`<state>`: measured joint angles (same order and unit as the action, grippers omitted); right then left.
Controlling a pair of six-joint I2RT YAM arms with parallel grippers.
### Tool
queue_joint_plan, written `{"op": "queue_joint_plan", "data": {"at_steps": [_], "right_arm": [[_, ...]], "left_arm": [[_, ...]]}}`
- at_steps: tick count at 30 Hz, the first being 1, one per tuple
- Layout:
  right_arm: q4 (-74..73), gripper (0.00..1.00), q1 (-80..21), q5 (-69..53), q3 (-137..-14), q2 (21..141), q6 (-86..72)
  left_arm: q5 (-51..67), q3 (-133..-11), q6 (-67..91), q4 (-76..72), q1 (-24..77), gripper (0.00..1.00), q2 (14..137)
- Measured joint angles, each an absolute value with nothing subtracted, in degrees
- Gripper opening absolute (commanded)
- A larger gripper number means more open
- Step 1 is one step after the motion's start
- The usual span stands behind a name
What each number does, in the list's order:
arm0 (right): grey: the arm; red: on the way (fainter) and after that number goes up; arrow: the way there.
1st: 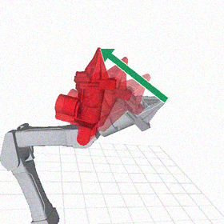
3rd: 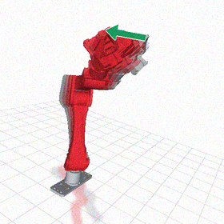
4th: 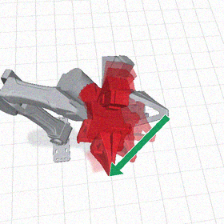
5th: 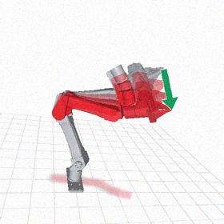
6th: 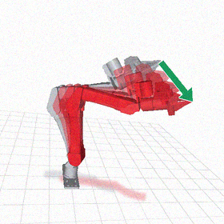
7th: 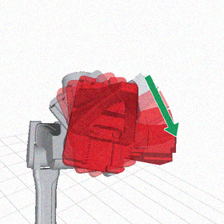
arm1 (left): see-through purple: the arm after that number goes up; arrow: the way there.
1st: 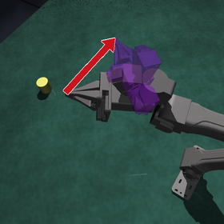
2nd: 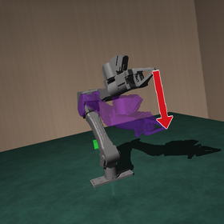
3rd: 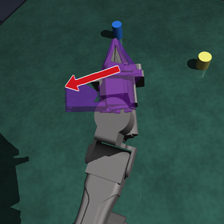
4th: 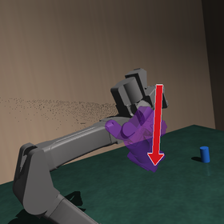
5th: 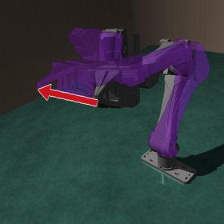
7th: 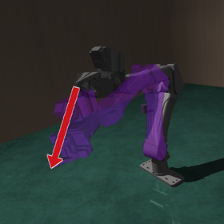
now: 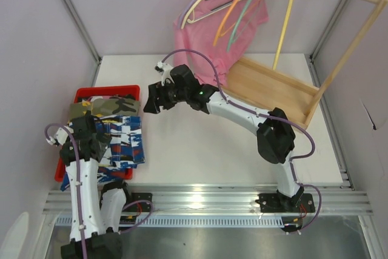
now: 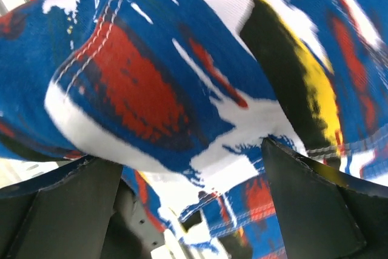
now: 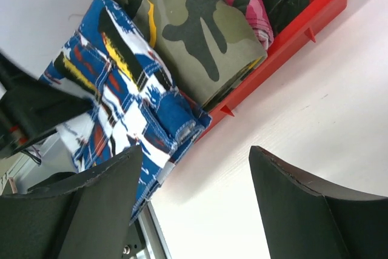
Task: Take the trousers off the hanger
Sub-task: Place the trousers into the basket
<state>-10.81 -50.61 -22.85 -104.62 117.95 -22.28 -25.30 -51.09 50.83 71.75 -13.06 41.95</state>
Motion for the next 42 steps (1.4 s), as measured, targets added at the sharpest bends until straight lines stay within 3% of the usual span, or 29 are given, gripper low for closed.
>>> {"op": "queue_joint_plan", "data": {"at_steps": [6, 18, 23, 28, 34, 42], "right_arm": [[-10.9, 0.79, -50.3, -21.2, -101.2, 115.6, -22.3], [-10.7, 0.82, -49.0, -17.9, -99.8, 114.7, -23.2], [-10.8, 0.83, -48.9, -17.0, -99.5, 114.7, -23.9], [-12.7, 0.89, -48.9, -15.6, -99.7, 114.3, -23.3], [-18.3, 0.99, -48.7, -11.6, -101.6, 110.5, -22.0], [-22.8, 0.99, -48.6, -5.9, -101.8, 95.3, -20.0]], "left_arm": [[-18.2, -45.8, 47.3, 63.0, -22.1, 0.96, 48.1], [-6.3, -47.4, 39.7, 42.8, -23.4, 0.92, 63.8], [-2.7, -50.6, 37.2, 37.4, -23.4, 0.99, 69.4], [-1.1, -52.3, 34.2, 39.4, -23.4, 1.0, 65.7], [-0.1, -60.8, 28.9, 46.5, -23.2, 0.99, 52.8], [8.3, -68.7, 26.7, 45.9, -23.1, 1.0, 38.5]]}}
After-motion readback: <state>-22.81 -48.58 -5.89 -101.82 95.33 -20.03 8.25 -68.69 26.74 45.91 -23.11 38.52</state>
